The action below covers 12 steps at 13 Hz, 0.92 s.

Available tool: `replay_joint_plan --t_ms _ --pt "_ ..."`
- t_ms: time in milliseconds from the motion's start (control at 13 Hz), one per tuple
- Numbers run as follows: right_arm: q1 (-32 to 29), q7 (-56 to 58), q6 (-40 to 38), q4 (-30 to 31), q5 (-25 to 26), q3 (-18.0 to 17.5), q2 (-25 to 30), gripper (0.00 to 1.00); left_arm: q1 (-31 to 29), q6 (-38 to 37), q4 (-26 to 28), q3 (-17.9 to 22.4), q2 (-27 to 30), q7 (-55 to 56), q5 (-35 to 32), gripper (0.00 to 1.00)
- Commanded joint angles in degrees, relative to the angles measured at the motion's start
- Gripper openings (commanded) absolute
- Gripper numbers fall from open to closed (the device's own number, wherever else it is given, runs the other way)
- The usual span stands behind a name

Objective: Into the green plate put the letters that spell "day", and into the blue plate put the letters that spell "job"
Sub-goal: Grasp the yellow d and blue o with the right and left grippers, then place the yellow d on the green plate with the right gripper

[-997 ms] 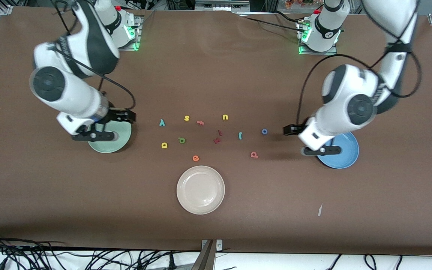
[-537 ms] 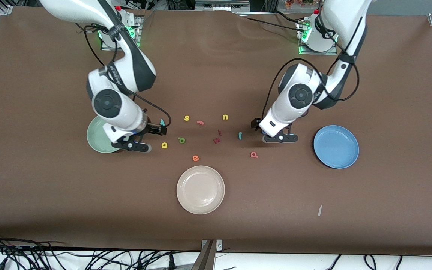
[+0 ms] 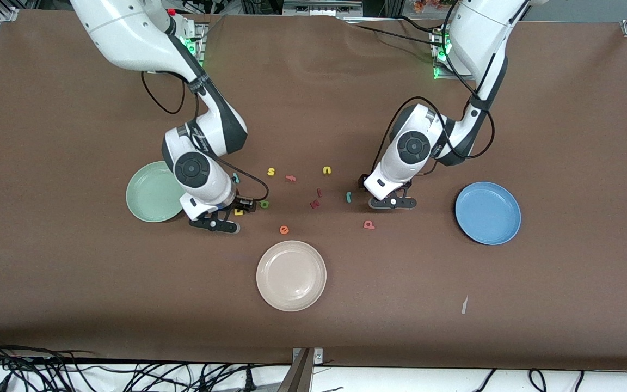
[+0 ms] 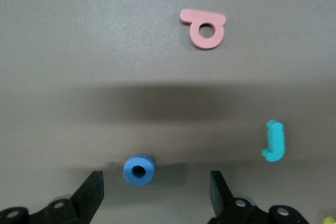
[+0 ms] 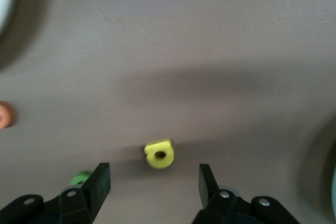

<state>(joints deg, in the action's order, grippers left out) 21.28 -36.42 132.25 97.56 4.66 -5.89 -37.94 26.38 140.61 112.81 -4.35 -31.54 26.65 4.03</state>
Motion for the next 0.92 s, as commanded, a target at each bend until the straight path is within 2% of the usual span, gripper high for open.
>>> replay_joint_plan --t_ms 0,230,383,537,844 --pt "0.3 -1.3 5.0 2.4 2.5 0.1 -0.5 0.72 0.6 0.5 1.4 0.6 0.6 -0.5 -2.2 0.83" --pt "0.3 -2.5 6.4 3.0 2.5 0.1 -0.8 0.67 0.7 0.3 3.0 0.6 0.5 -0.4 -3.9 0.74" --pt "0.4 -2.5 6.6 3.6 2.6 0.1 -0.8 0.59 0.9 -0.1 3.4 0.6 0.5 -0.4 -4.2 0.63" --pt "0.4 -2.5 7.0 3.5 2.8 0.1 -1.3 0.42 1.0 -0.2 3.2 0.6 0.7 0.0 -4.2 0.5" --pt "0.2 -2.0 7.2 3.3 2.8 0.1 -0.9 0.09 1.0 -0.1 2.7 0.6 0.7 0.4 -4.2 0.46"
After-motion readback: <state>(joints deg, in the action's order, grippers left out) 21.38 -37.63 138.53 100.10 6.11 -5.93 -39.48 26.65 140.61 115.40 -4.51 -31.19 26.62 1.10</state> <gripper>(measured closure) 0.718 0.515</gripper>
